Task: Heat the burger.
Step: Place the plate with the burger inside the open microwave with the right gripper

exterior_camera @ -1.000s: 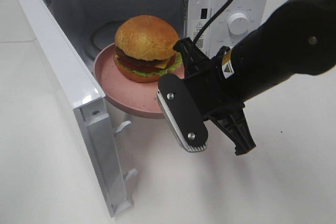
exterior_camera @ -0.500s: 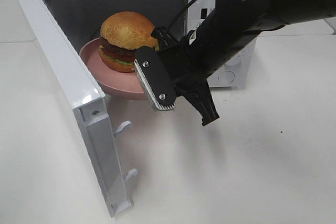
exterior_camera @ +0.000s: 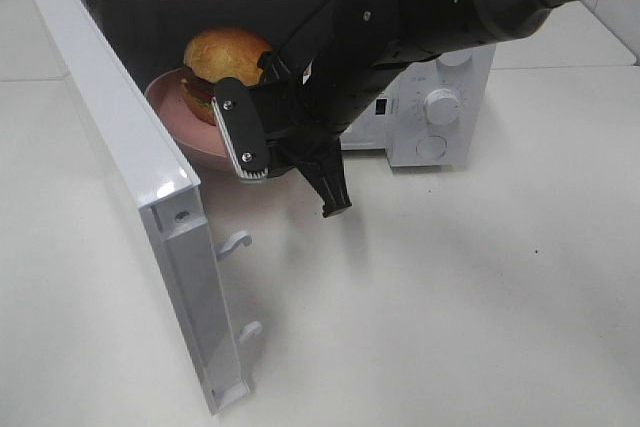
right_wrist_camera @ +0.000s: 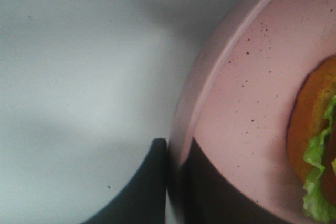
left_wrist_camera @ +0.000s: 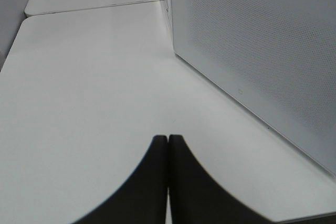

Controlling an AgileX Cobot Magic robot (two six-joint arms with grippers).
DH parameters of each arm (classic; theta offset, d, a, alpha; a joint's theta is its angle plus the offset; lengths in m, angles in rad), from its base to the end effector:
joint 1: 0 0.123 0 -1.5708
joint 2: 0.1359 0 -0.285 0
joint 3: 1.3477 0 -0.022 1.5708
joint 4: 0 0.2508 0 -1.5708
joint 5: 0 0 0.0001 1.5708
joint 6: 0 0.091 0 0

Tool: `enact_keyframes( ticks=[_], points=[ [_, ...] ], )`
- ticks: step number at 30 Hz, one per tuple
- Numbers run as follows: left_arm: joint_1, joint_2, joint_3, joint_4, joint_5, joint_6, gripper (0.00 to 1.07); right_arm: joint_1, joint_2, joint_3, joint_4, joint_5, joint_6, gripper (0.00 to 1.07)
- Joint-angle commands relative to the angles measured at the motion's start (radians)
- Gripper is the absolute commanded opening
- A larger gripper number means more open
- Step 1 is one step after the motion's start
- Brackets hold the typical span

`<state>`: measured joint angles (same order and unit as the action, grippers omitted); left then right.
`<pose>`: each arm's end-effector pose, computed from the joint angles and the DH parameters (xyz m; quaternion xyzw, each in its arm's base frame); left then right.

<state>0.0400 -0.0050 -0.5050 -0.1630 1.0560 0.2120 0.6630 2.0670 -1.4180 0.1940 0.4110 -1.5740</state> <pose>-0.0061 -0.0131 0.2799 0.0761 0.8431 -0.0146 0.5321 0.3455 0.2787 0.1633 -0.8234 0.4817 -0.0723 0.2911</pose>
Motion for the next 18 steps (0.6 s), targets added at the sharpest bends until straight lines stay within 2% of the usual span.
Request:
enact_keyframes(
  ticks=[1,9,18],
  points=[
    [0.004,-0.020,0.000,-0.001,-0.011,-0.001,0.00,-0.016,0.032,-0.098,-0.025,-0.065,0.090,0.00],
    [0.004,-0.020,0.000,-0.001,-0.011,-0.001,0.00,-0.049,0.109,-0.232,-0.032,0.025,0.201,0.00],
    [0.004,-0.020,0.000,-0.001,-0.011,-0.001,0.00,-0.049,0.138,-0.243,-0.058,0.038,0.216,0.00]
  ],
)
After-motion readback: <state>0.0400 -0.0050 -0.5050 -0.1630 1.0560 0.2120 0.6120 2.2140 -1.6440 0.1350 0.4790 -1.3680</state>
